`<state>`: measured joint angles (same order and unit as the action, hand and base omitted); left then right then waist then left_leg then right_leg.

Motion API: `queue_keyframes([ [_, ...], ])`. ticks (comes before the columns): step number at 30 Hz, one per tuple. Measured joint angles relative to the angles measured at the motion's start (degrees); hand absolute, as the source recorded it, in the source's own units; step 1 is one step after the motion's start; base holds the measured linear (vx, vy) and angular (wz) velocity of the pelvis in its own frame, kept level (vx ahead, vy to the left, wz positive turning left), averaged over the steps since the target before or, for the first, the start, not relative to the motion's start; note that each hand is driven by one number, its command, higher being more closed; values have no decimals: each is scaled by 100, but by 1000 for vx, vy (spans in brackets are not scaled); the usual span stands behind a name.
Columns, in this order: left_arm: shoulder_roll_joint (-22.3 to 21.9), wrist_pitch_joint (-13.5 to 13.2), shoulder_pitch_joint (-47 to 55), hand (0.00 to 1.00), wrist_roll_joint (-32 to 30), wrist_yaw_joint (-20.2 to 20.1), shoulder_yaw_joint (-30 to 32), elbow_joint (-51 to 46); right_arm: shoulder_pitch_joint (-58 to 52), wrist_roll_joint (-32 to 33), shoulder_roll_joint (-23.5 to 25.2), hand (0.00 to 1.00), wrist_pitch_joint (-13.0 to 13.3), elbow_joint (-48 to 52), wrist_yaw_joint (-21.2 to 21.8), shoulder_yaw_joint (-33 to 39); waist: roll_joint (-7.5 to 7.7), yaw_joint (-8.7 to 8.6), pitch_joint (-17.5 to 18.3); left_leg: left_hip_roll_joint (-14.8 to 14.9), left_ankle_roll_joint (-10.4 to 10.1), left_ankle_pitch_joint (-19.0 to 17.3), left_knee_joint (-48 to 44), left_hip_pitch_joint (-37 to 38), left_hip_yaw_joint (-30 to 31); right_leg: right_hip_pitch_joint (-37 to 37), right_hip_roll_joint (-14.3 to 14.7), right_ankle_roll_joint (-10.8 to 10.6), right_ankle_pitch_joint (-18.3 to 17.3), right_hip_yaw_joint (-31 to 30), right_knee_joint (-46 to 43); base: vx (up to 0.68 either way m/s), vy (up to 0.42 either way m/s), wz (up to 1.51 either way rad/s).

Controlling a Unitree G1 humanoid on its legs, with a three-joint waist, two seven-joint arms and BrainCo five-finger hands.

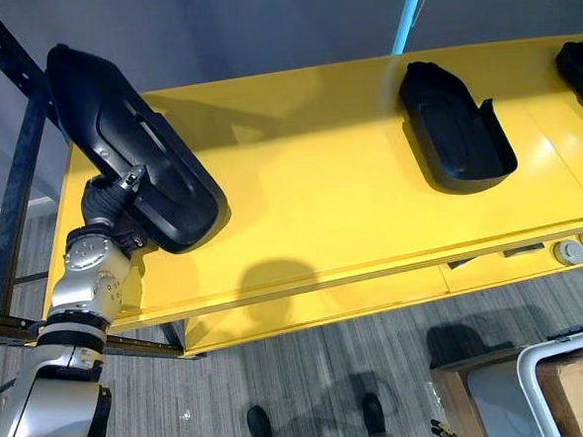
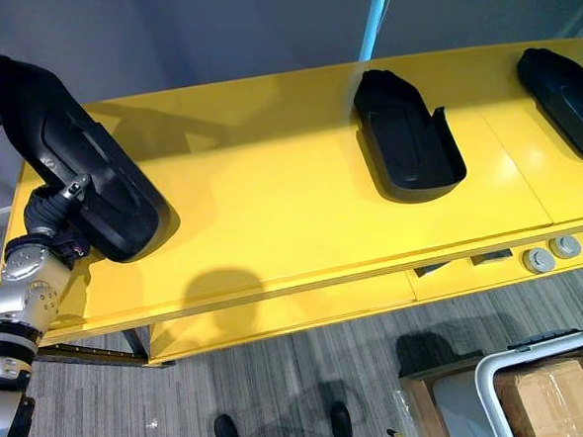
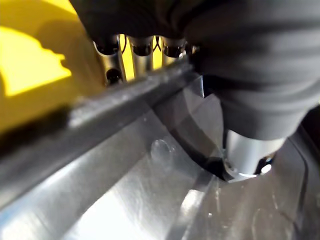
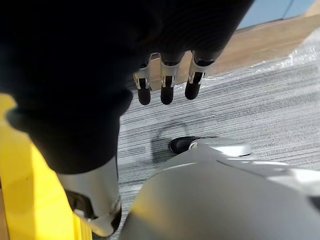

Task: Walk over and take plastic housings, then place them on the shelf

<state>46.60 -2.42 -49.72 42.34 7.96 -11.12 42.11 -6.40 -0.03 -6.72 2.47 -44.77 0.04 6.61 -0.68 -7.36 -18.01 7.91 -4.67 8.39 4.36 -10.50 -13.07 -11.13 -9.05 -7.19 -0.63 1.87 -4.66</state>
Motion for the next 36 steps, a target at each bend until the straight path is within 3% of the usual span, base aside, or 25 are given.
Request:
queue_keyframes([
  [2,98,46,-123,100,-697,-143,-64,37,3,79,-3,0,11,-51,1,3,1,-6,-34,4,-4,10,0,-27,4,-30,6,1,0,-3,-5,0,0,0],
  [6,213,82,-412,100,-1201,-345,-278,153,24,264,2,0,23,-123,12,7,2,-14,-91,5,0,20,0,-29,11,-34,7,1,-1,-8,-13,0,0,0],
  [17,232,130,-882,100,-1445,-431,-479,521,253,466,28,0,59,-361,57,57,8,-136,-237,14,19,56,0,-21,-52,-114,22,1,-1,-117,-100,-5,4,-2],
  [18,228,131,-905,0,-1430,-416,-479,528,254,500,43,0,58,-368,69,104,8,-136,-247,14,19,56,0,-20,-66,-122,22,0,0,-134,-100,-9,11,-5],
  [32,-137,126,-1143,0,-1142,-307,-379,875,354,648,89,0,47,-621,65,251,12,-168,-250,14,16,60,28,81,-113,-68,24,3,12,-199,-104,0,5,-2],
  [36,-309,142,-1155,0,-736,-196,-368,908,366,648,94,0,-8,-639,54,289,12,-160,-251,12,15,64,50,164,-97,29,23,3,11,-167,-96,-1,3,1],
])
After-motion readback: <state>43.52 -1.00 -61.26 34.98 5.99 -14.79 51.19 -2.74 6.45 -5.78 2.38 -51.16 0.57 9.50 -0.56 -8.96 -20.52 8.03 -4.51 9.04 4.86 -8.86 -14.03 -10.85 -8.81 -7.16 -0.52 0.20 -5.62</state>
